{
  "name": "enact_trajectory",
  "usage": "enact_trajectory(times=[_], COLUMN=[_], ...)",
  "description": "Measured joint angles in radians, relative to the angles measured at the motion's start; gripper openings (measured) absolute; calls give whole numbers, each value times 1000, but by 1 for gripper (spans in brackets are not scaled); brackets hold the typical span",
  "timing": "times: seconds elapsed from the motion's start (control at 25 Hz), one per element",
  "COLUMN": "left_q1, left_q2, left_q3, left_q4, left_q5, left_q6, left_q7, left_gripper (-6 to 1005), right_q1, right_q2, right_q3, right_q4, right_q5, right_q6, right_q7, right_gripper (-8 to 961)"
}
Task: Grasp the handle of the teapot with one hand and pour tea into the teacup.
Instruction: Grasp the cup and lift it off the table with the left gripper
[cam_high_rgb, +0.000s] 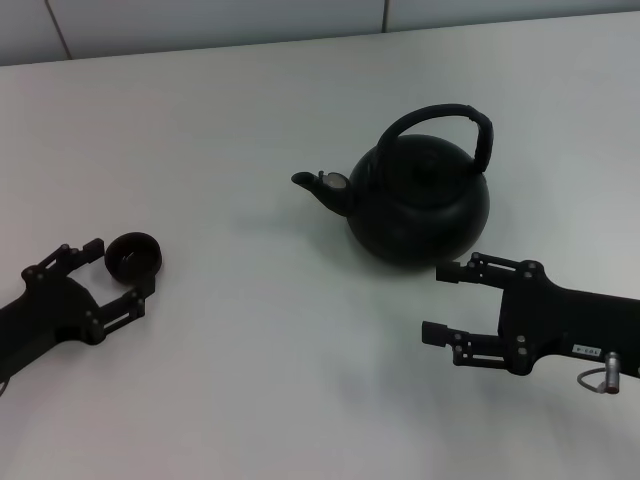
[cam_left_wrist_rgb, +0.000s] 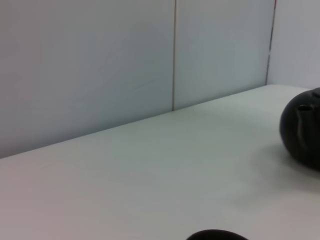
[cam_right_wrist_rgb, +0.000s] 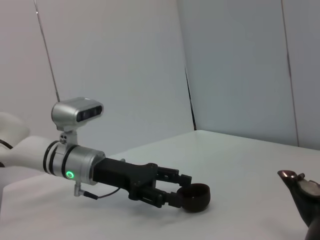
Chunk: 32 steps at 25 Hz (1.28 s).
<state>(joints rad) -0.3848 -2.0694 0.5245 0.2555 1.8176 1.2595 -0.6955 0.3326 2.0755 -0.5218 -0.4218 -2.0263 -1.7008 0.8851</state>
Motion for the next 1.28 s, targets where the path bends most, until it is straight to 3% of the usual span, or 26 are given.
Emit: enact_trajectory(times=[0.92,1.28], left_q1=[-43,-42], left_q2=[-2,-3], left_q3=[25,25], left_q4=[-8,-18], left_q5=[2,-5], left_q6=[-58,-23], left_q7=[1,1], left_gripper=[832,738], right_q1=[5,11], right_q2=[-4,-6], right_q3=[0,0], right_q4=[-14,-14], right_q5=[0,0], right_q6=[-6,-6], right_q7=[29,29], right_gripper=[760,760])
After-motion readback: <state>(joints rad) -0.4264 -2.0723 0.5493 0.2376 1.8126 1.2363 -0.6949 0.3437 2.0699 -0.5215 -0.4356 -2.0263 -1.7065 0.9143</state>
